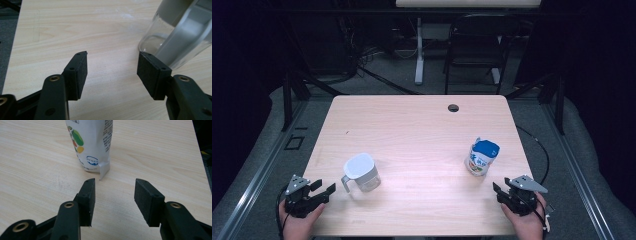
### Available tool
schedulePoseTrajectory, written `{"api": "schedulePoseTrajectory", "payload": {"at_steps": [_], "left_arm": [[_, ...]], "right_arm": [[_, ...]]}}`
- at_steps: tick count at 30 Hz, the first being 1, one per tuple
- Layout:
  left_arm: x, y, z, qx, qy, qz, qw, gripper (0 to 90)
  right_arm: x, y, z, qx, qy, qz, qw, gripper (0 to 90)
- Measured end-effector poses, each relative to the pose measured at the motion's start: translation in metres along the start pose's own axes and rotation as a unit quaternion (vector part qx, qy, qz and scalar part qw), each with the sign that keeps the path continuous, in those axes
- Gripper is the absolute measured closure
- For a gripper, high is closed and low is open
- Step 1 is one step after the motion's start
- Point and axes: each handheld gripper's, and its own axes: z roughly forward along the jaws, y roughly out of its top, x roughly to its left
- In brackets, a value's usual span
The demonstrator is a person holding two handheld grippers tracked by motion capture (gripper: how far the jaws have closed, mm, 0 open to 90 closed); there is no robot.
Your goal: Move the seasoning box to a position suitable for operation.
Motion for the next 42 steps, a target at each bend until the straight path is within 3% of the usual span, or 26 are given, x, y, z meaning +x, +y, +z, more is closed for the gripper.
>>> {"api": "schedulePoseTrajectory", "payload": {"at_steps": [7, 9, 13, 21, 26, 33, 37, 42], "left_arm": [[-0.006, 0.000, 0.000, 0.008, -0.001, 0.013, 0.9999, 43.7], [-0.007, 0.001, 0.002, -0.002, -0.006, 0.010, 0.9999, 43.1], [-0.008, 0.001, 0.002, 0.004, -0.006, 0.016, 0.9999, 43.0], [-0.011, -0.001, -0.006, -0.003, -0.011, 0.013, 0.9999, 41.8], [-0.023, 0.002, -0.016, -0.014, -0.025, 0.027, 0.9992, 42.6], [-0.039, 0.005, -0.013, -0.016, -0.033, 0.039, 0.9986, 42.8], [-0.049, 0.007, -0.003, -0.006, -0.021, 0.050, 0.9985, 45.3], [-0.049, 0.010, 0.004, 0.001, -0.010, 0.043, 0.9990, 49.3]], "right_arm": [[-0.004, 0.001, -0.003, -0.009, -0.004, 0.012, 0.9999, 55.5], [-0.004, 0.000, -0.001, 0.004, -0.006, 0.011, 0.9999, 54.1], [-0.001, 0.001, -0.003, -0.009, 0.003, 0.012, 0.9999, 48.3], [0.006, 0.005, -0.004, -0.011, 0.005, 0.004, 0.9999, 47.7], [0.006, 0.005, -0.003, -0.006, 0.001, 0.002, 1.0000, 49.9], [0.002, 0.005, -0.006, -0.011, 0.003, 0.011, 0.9999, 48.6], [0.002, 0.004, -0.005, -0.008, 0.004, 0.014, 0.9999, 48.5], [0.003, 0.005, -0.006, -0.012, 0.008, 0.012, 0.9998, 47.3]]}}
